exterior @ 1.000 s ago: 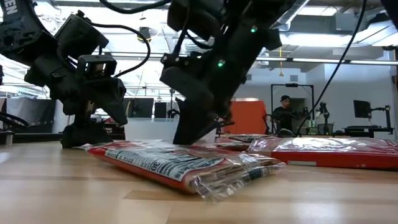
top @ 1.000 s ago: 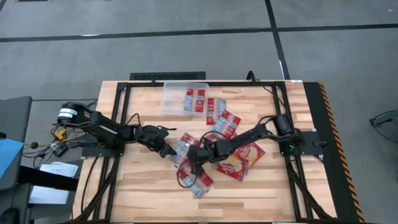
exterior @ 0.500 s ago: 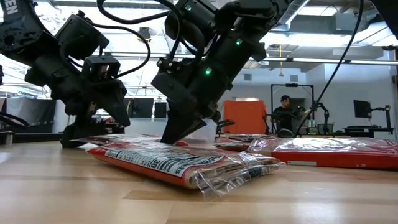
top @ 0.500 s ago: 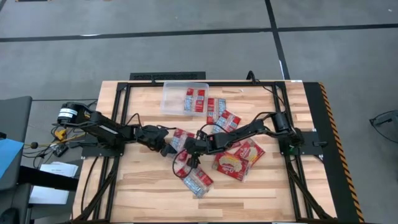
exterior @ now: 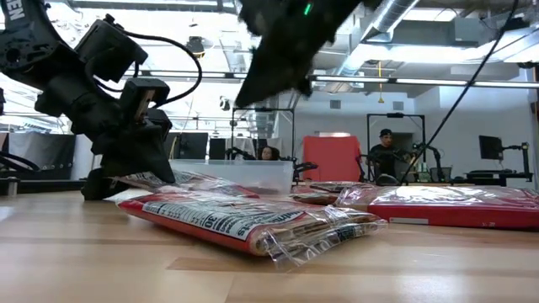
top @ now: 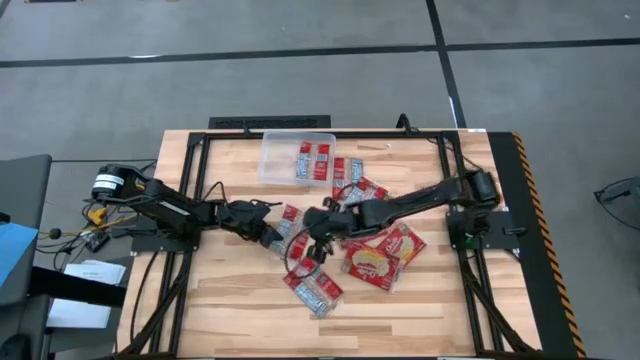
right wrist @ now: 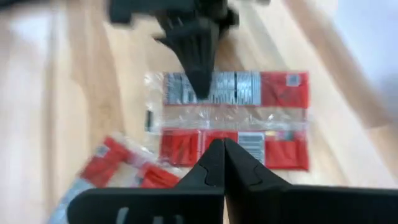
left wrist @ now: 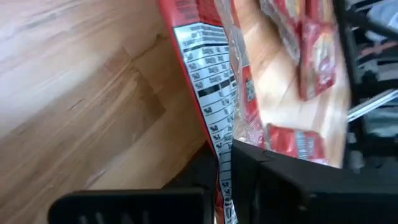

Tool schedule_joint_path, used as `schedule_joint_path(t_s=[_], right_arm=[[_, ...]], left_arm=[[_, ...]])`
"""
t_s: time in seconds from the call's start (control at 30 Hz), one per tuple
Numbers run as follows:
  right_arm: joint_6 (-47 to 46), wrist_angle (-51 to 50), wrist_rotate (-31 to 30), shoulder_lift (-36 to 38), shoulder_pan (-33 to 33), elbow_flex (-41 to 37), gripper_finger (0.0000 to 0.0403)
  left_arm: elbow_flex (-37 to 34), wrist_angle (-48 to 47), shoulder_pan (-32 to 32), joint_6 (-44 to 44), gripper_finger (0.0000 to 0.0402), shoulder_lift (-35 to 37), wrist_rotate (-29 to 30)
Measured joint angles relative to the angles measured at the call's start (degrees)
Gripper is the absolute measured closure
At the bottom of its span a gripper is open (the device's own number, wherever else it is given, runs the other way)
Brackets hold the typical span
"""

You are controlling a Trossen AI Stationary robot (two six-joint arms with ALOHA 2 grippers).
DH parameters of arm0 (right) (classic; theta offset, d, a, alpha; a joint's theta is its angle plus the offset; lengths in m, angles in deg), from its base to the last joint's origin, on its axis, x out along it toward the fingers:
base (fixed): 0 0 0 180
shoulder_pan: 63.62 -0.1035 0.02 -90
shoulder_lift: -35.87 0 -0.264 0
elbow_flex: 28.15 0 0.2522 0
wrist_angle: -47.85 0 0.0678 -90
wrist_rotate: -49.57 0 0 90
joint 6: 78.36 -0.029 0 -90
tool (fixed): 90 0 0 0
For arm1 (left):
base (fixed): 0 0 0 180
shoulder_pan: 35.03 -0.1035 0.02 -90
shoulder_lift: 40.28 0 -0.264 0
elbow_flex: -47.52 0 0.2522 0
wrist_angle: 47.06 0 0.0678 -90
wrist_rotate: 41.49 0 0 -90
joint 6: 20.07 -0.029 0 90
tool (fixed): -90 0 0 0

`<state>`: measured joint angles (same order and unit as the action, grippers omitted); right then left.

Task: Sort popcorn bags into baskets
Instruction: Put the red popcorn bag into the transparent bin

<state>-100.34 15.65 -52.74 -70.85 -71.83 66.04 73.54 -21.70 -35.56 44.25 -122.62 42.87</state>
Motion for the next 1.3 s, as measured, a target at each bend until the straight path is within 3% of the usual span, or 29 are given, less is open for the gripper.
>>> schedule_joint_path(t_s=[0.17, 0.3, 0.43, 0.53, 0.63, 0.8, 0.93, 1.1, 1.3], right_arm=[[0.01, -8.39, -6.51, 10.64, -0.46, 0.04, 0.0372], [0.01, -13.38, -13.82, 17.16, -0.46, 0.04, 0.0366], [0.17, -15.96, -18.33, 20.83, -0.43, 0.04, 0.0376], [1.82, -16.12, -19.23, 21.47, -0.31, 0.02, 0.0385], [2.53, -16.14, -19.28, 21.24, -0.31, -0.02, 0.0387], [2.52, -16.67, -19.27, 19.52, -0.31, -0.12, 0.0371], [2.51, -17.08, -19.06, 18.37, -0.33, -0.02, 0.0364], [2.36, -17.83, -18.23, 18.21, -0.33, -0.20, 0.0377], [2.38, -18.03, -17.94, 18.22, -0.33, -0.20, 0.0386]], left_arm=[[0.91, 2.89, -0.02, 7.89, 0.0399, 7.87, -3.13], [3.53, 2.05, -1.92, 8.37, 0.0400, 16.79, -1.83], [8.05, -12.14, -8.21, 2.36, 0.0401, 25.35, -1.61], [11.71, -28.76, -16.03, -5.00, 0.0401, 29.30, -1.02], [14.80, -36.74, -25.27, -11.70, 0.0401, 30.57, -3.05], [17.02, -37.73, -39.46, -18.62, 0.0401, 27.36, -11.65], [18.83, -39.51, -47.34, -24.42, 0.0401, 20.81, -18.02], [22.03, -38.57, -50.95, -30.13, 0.0401, 12.29, -21.77], [28.36, -38.60, -51.46, -33.26, 0.0401, 5.02, -21.63]])
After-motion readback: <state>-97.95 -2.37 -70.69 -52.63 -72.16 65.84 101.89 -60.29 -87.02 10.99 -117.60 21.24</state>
